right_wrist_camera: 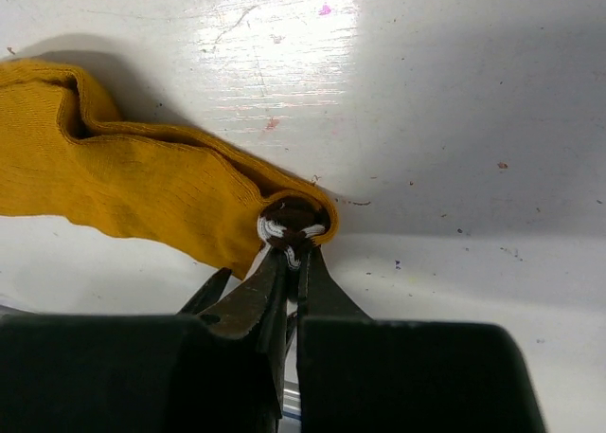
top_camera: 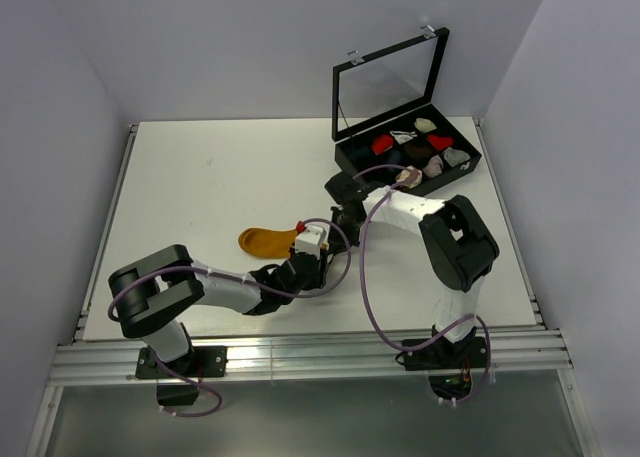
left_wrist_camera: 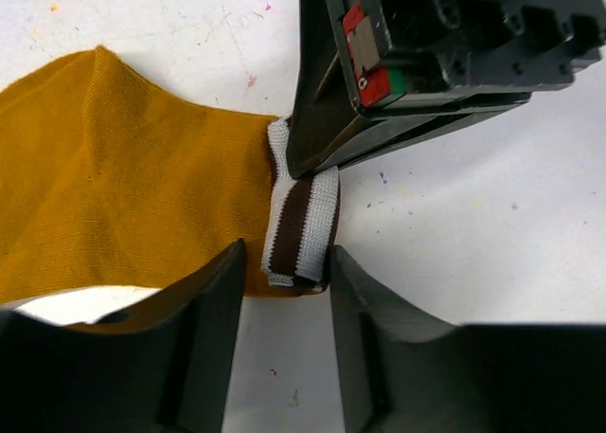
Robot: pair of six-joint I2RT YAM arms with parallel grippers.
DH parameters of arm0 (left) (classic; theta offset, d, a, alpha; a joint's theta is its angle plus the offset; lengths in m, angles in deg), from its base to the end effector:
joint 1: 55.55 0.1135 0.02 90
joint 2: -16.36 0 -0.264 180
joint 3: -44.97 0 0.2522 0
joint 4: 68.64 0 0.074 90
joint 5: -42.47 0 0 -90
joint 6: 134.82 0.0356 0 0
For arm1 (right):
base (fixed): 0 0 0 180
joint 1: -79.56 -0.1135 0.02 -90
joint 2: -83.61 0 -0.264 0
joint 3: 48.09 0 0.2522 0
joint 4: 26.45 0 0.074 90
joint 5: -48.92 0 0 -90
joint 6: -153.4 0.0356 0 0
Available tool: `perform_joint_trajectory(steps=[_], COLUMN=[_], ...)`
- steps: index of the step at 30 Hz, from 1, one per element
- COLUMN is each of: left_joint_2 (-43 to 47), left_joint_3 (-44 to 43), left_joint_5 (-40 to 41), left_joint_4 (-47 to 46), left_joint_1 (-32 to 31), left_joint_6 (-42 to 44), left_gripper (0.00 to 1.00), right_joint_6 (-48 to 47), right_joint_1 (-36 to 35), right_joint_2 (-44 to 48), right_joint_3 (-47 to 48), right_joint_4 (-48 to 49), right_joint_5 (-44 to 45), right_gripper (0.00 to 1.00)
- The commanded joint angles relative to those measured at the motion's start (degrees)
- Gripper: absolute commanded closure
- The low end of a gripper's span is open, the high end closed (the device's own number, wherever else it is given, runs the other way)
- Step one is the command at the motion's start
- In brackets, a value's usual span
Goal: Roll the socks
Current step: Roll the sock at the center of the board.
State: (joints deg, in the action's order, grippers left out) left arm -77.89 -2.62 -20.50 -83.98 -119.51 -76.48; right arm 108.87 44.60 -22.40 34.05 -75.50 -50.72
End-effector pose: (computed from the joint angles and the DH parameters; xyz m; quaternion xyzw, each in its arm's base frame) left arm 0.1475 -0.2651 0.1384 0.1258 0.8460 -0.2162 0.4709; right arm 0.2879 0.2086 0.1609 0.0778 0.9824 0.1590 0.0593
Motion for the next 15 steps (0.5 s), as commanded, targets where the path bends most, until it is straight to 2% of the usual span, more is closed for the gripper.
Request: perform_joint_trajectory(steps=[1, 7, 11, 13, 15], left_joint_2=[-1.36, -1.89, -2.07, -1.98, -1.02], left_joint_3=[-2.03, -1.59, -1.77, -1.95, -1.34], left_joint_5=[1.28, -0.57, -0.4, -1.01, -1.8], left_joint_4=[-3.24, -3.86, -2.54, -1.84, -0.35], left_joint_1=[-0.37, -0.37, -0.28, -0.02, 0.15], left_joint_6=[0.55, -0.95, -2.69, -3.67, -5.95], left_gripper=[0.56, 0.66, 0.9, 0.97, 0.99], right_joint_6=[-0.82, -0.21, 0.32, 0.93, 1.63], right_joint_1=[0.33, 0.51, 0.51, 0.51, 0.51], right_joint_2=[-1.38, -1.47, -1.47, -0.69, 1.85], right_joint_3=[1.23, 0.7, -0.17, -0.96, -3.42], right_joint_4=[-0.66, 0.13, 1.27, 3.19, 6.0], right_joint_5=[0.07, -0.19, -1.42, -2.04, -2.65], right_gripper=[1.0, 1.0, 1.0, 1.0, 1.0])
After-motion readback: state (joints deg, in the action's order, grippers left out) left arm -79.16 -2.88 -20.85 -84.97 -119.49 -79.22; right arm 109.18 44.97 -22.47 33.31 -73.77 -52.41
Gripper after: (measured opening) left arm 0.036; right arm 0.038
